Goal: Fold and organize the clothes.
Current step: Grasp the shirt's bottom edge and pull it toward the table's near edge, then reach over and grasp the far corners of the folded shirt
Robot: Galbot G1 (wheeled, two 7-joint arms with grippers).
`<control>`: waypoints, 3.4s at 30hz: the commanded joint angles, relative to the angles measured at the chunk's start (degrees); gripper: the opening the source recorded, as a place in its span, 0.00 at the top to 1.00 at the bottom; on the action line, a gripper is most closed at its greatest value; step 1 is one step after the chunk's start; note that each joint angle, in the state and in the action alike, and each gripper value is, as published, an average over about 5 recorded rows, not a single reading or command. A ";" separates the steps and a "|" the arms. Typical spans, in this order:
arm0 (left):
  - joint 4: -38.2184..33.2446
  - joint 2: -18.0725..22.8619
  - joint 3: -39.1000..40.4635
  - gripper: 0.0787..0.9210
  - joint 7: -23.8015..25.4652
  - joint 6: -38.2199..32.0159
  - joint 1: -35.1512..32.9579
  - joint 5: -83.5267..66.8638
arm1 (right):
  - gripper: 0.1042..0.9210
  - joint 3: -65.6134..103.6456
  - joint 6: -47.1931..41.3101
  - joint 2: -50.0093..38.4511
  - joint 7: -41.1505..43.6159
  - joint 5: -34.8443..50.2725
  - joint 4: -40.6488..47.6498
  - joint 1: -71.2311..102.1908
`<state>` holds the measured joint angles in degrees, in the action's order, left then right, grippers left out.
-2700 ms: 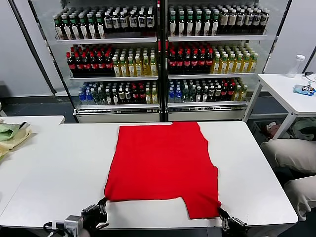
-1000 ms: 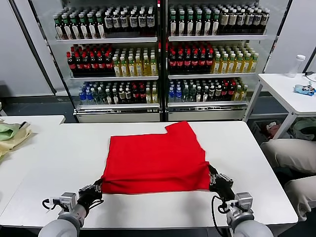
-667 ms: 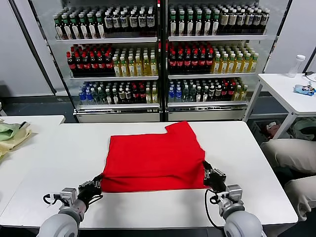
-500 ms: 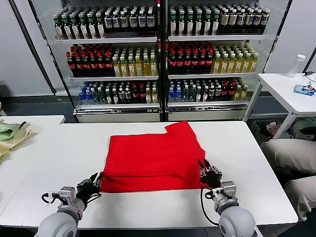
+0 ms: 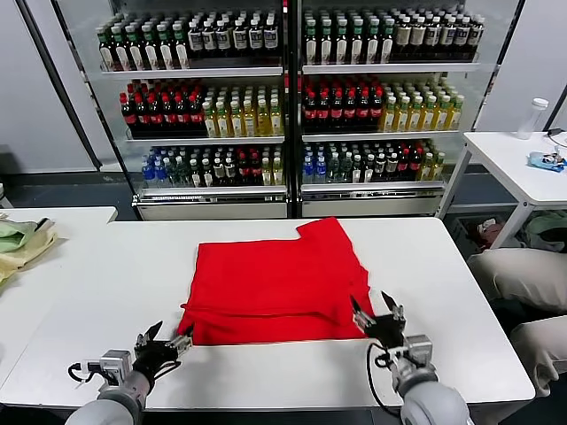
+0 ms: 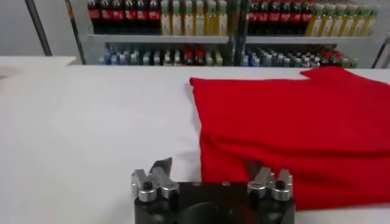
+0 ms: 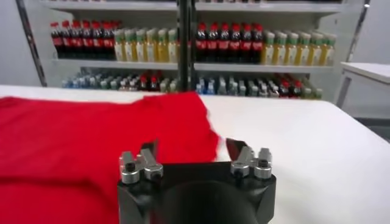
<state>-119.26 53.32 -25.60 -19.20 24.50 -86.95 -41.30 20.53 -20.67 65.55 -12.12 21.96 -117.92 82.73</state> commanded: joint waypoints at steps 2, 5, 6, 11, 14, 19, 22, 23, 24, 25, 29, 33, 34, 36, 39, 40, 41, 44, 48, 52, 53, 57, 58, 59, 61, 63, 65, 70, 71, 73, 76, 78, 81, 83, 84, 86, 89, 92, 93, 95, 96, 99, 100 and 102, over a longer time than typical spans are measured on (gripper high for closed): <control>-0.54 0.13 -0.19 0.12 -0.08 0.59 -2.68 0.12 | 0.13 1.01 -0.78 -0.26 -1.69 0.97 -1.87 5.61; 0.27 0.36 0.30 0.15 0.51 0.63 -1.98 0.04 | 0.17 0.71 -0.65 -0.04 -1.57 1.56 -1.18 4.58; 0.51 0.43 0.43 0.17 0.63 0.61 -1.61 -0.04 | 0.20 0.66 -0.63 0.01 -1.53 1.74 -1.06 4.27; 1.81 0.59 0.80 0.34 1.00 0.39 0.47 -0.72 | 0.38 0.57 -0.64 0.13 -1.38 2.12 -0.90 3.28; 2.70 0.56 1.17 0.44 1.17 0.36 1.08 -0.82 | 0.48 0.44 -0.82 0.21 -1.31 2.27 -0.75 3.01; 3.32 0.46 1.54 0.62 1.31 0.23 0.91 -0.63 | 0.65 0.14 -1.06 0.43 -1.16 2.42 -0.37 2.69; 3.14 0.47 1.68 0.72 1.44 0.17 0.76 -0.46 | 0.75 0.18 -1.11 0.58 -0.98 2.46 -0.33 2.66; 3.02 0.52 1.71 0.75 1.51 0.16 0.70 -0.42 | 0.78 0.23 -1.13 0.59 -0.92 2.47 -0.38 2.70; 2.67 0.56 1.71 0.78 1.59 0.16 0.48 -0.40 | 0.81 0.40 -1.21 0.54 -0.86 2.52 -0.66 2.93; 2.15 0.61 1.64 0.82 1.66 0.16 0.15 -0.39 | 0.85 0.65 -1.35 0.41 -0.82 2.63 -1.03 3.25; -2.56 0.53 0.18 0.94 1.94 -0.22 -3.35 -0.35 | 0.97 3.21 -2.65 -0.97 -0.64 3.59 -5.46 6.91; -8.73 0.04 -2.12 0.98 1.86 -0.69 -9.03 -0.32 | 0.99 7.10 -3.57 -2.36 -0.46 3.87 -12.71 13.33; -10.23 -0.30 -2.54 0.98 1.57 -0.75 -10.69 -0.33 | 0.99 8.03 -3.79 -2.56 -0.51 3.76 -14.66 15.15; -13.12 -1.22 -3.37 0.98 0.67 -0.93 -14.05 -0.33 | 0.99 9.64 -4.30 -2.65 -0.81 3.18 -18.47 18.82; -16.04 -2.79 -5.64 0.98 -0.44 -1.07 -18.53 -0.30 | 0.99 10.88 -4.81 -2.09 -1.38 1.77 -22.12 22.92; -16.45 -3.29 -6.64 0.98 -0.56 -1.05 -19.85 -0.26 | 0.99 11.05 -4.88 -1.88 -1.55 1.37 -22.75 23.85; -16.53 -3.68 -7.54 0.98 -0.57 -1.01 -20.89 -0.22 | 0.99 11.10 -4.89 -1.71 -1.65 1.10 -23.02 24.48; -15.71 -4.34 -9.51 0.98 -0.52 -0.95 -23.43 0.14 | 0.99 10.60 -4.83 -1.24 -1.88 0.62 -22.87 25.53; -14.93 -4.32 -9.95 0.98 -0.32 -0.65 -25.49 2.00 | 0.99 8.89 -4.88 -0.37 -2.64 0.13 -22.53 25.91; -14.16 -4.42 -9.88 0.98 -0.23 0.24 -24.89 3.11 | 0.99 6.98 -6.38 0.25 -4.59 -0.36 -23.63 26.52; -14.15 -4.52 -10.16 0.98 -0.19 0.36 -24.48 2.94 | 0.99 6.89 -6.77 0.25 -4.89 -0.41 -24.17 26.61; -16.21 -4.58 -12.42 0.89 0.40 0.78 -21.38 2.20 | 0.94 8.79 -7.01 -0.29 -4.19 0.58 -26.54 23.78; -16.33 -4.36 -12.58 0.85 1.40 0.38 -19.09 2.15 | 0.90 9.03 -6.94 -0.24 -3.68 0.96 -26.50 21.66; -15.77 -4.02 -12.34 0.82 2.58 -0.10 -16.72 2.13 | 0.87 8.85 -7.00 0.05 -3.35 1.31 -25.83 18.73; -12.55 -2.57 -10.16 0.75 5.10 -0.73 -9.06 2.23 | 0.80 6.87 -7.75 1.12 -3.22 1.84 -21.94 10.21; -8.12 -1.29 -7.25 0.69 7.05 -0.64 -1.71 2.23 | 0.73 4.53 -9.38 1.72 -3.48 3.04 -16.85 0.73; -3.68 -0.82 -4.85 0.62 9.07 -0.10 5.59 2.34 | 0.66 2.81 -11.14 1.60 -3.54 5.10 -11.18 -8.17; 9.09 -1.11 1.88 0.44 13.06 1.53 21.77 2.74 | 0.48 -2.64 -12.48 2.05 -4.31 7.19 6.63 -28.28; 11.43 -0.96 3.42 0.41 13.40 2.04 24.31 2.78 | 0.45 -3.89 -12.48 2.62 -4.23 7.01 9.85 -31.68; 16.28 -0.45 6.47 0.34 13.76 3.04 29.10 2.75 | 0.37 -5.89 -12.48 4.04 -3.70 6.20 15.41 -36.52; 23.85 0.34 10.35 0.24 14.26 3.41 35.17 2.69 | 0.27 -7.97 -12.42 6.79 -2.92 4.54 24.06 -42.03; 27.72 0.70 11.98 0.18 15.27 3.07 37.83 2.75 | 0.21 -8.67 -12.36 8.64 -2.78 3.54 29.45 -44.95; 31.35 1.28 12.89 0.13 17.43 3.27 39.84 2.89 | 0.14 -8.86 -12.27 11.27 -2.82 2.27 36.18 -47.88; 33.25 1.65 12.85 0.12 18.84 3.77 40.41 3.16 | 0.13 -8.75 -12.24 13.07 -3.00 1.79 39.50 -48.88; 34.21 1.74 12.67 0.12 19.64 3.96 40.50 3.34 | 0.12 -8.69 -12.20 13.92 -3.09 1.59 40.76 -49.09; 35.69 1.76 12.07 0.12 21.10 4.09 40.38 3.58 | 0.12 -8.60 -11.98 15.27 -3.06 0.81 42.75 -49.22; 36.85 1.68 11.16 0.12 22.82 4.19 40.13 3.65 | 0.12 -8.43 -11.29 16.77 -2.68 -0.59 45.49 -49.53; 37.34 1.83 10.74 0.12 23.84 4.32 40.29 3.64 | 0.12 -8.14 -10.38 17.89 -2.19 -1.34 48.00 -50.33; 37.52 1.93 10.70 0.12 24.12 4.35 40.38 3.66 | 0.12 -8.03 -9.99 18.20 -2.02 -1.46 48.73 -50.64; 37.89 2.15 10.64 0.12 24.60 4.37 40.51 3.75 | 0.12 -7.79 -9.17 18.83 -1.63 -1.65 50.13 -51.24; 38.13 2.27 10.59 0.12 24.87 4.37 40.55 3.87 | 0.12 -7.68 -8.68 19.14 -1.37 -1.79 50.84 -51.54; 38.80 2.59 10.33 0.12 25.46 4.26 40.60 4.24 | 0.12 -7.51 -7.39 19.93 -0.73 -2.46 52.80 -52.25; 38.99 2.69 10.20 0.12 25.57 4.19 40.62 4.30 | 0.12 -7.49 -6.85 20.16 -0.57 -2.83 53.46 -52.43; 39.23 2.82 9.91 0.12 25.65 4.07 40.66 4.30 | 0.12 -7.47 -6.04 20.46 -0.46 -3.38 54.50 -52.70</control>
<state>-85.23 55.74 -16.39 3.45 28.47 -49.83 -37.32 13.73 -29.19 82.94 -13.22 20.40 -73.19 34.61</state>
